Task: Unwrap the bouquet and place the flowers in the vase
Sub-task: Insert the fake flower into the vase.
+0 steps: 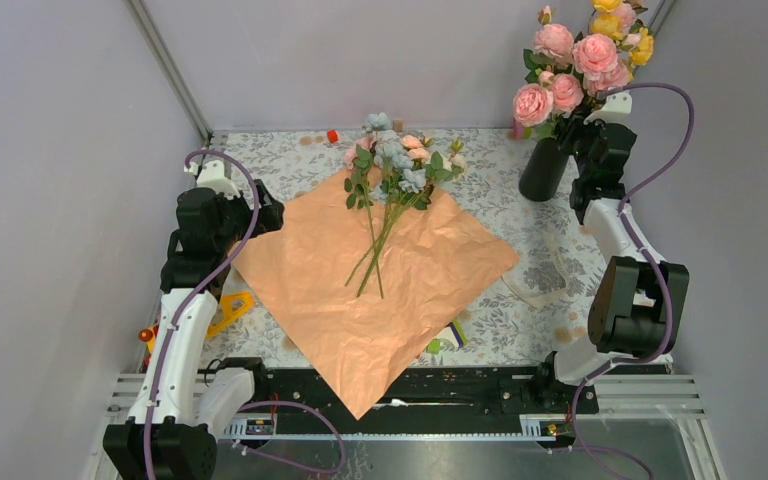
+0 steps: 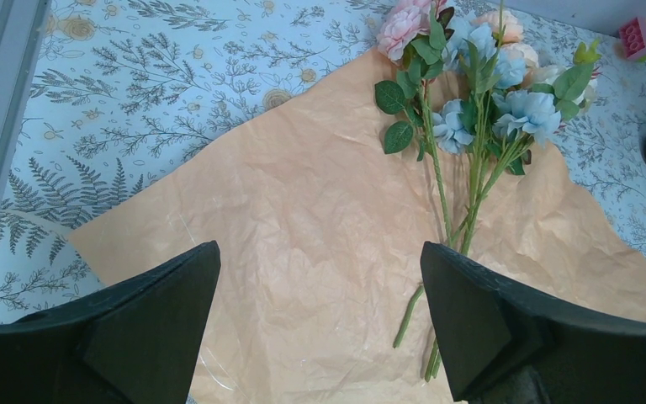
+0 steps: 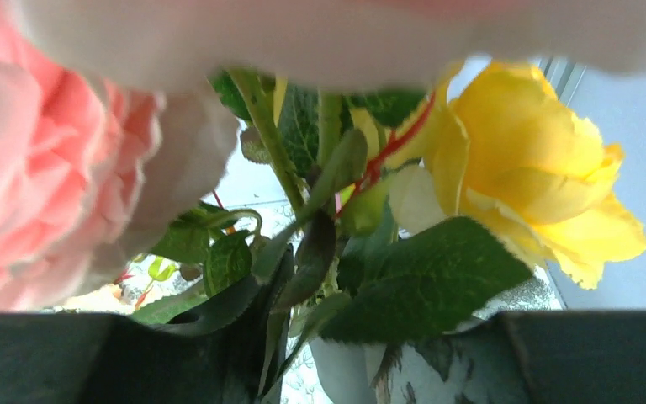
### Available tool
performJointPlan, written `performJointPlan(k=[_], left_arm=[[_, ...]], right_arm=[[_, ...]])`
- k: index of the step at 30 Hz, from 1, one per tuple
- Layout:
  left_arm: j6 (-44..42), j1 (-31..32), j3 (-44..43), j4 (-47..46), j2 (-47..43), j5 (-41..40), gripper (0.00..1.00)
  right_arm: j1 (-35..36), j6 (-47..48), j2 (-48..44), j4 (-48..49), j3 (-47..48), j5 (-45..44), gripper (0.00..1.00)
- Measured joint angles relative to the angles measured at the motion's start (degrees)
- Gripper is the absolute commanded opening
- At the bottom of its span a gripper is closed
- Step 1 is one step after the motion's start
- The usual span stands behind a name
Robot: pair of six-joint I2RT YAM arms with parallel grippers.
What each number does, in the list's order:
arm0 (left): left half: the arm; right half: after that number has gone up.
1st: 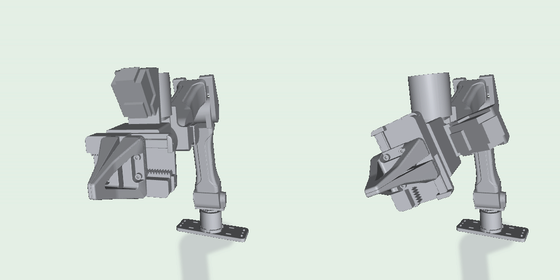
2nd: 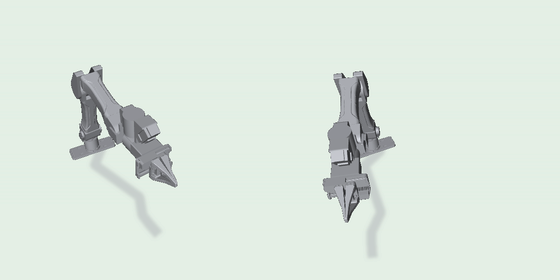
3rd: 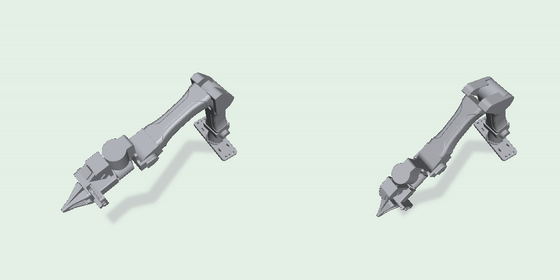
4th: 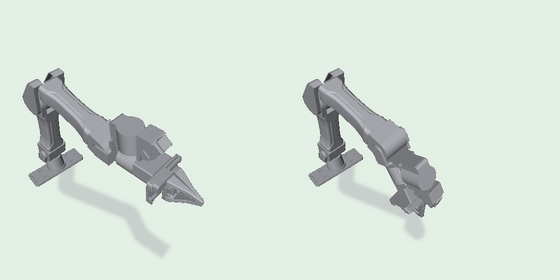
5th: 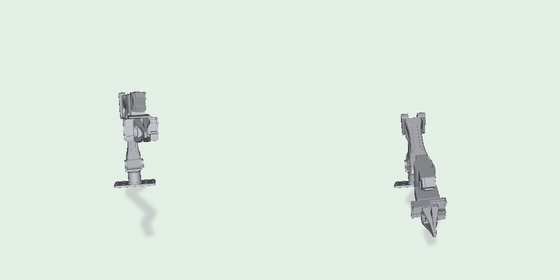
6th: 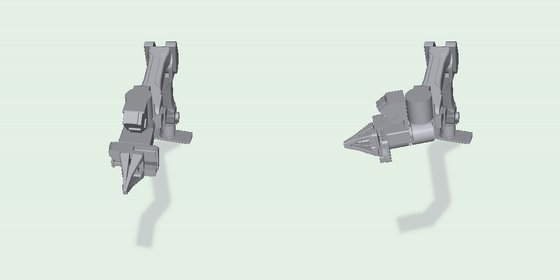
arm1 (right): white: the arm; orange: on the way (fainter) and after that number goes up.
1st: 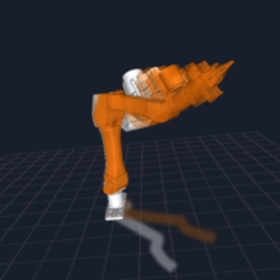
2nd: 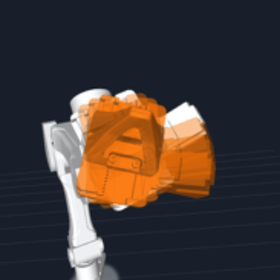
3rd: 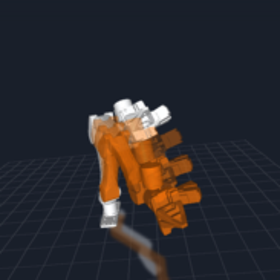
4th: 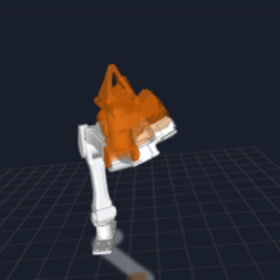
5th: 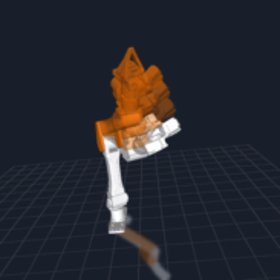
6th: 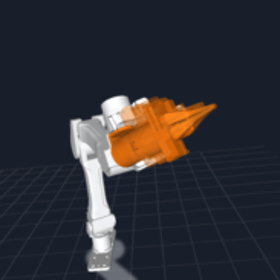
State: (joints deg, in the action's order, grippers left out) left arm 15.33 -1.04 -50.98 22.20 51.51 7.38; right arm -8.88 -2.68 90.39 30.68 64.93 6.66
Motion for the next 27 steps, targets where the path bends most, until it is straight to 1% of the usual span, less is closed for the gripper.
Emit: performJointPlan(k=[5, 9, 11, 18, 23, 27], left_arm=[[0.13, 0.0, 0.0, 0.0, -0.02, 0.15, 0.99], [0.15, 0.0, 0.0, 0.0, -0.02, 0.2, 0.99], [0.15, 0.0, 0.0, 0.0, -0.04, 0.2, 0.99], [0.15, 0.0, 0.02, 0.0, -0.7, 0.2, 0.99], [0.37, -0.02, 0.46, -0.35, -1.29, 0.37, 0.98], [1.22, -0.02, 1.07, -0.74, -1.27, 1.42, 0.98]], right_arm=[[0.0, 0.37, -0.39, -0.59, -1.81, 0.09, 0.57], [0.04, 0.74, -1.75, -1.95, -3.21, 0.11, 0.63], [0.04, 0.83, -2.73, -2.19, -3.67, 0.17, 0.67], [0.13, 0.94, -10.23, -4.63, -7.69, 0.46, 0.82], [0.15, 1.38, -18.14, -8.57, -11.67, 0.46, 0.86], [0.17, 1.51, -23.93, -13.9, -13.14, 0.44, 0.87]])
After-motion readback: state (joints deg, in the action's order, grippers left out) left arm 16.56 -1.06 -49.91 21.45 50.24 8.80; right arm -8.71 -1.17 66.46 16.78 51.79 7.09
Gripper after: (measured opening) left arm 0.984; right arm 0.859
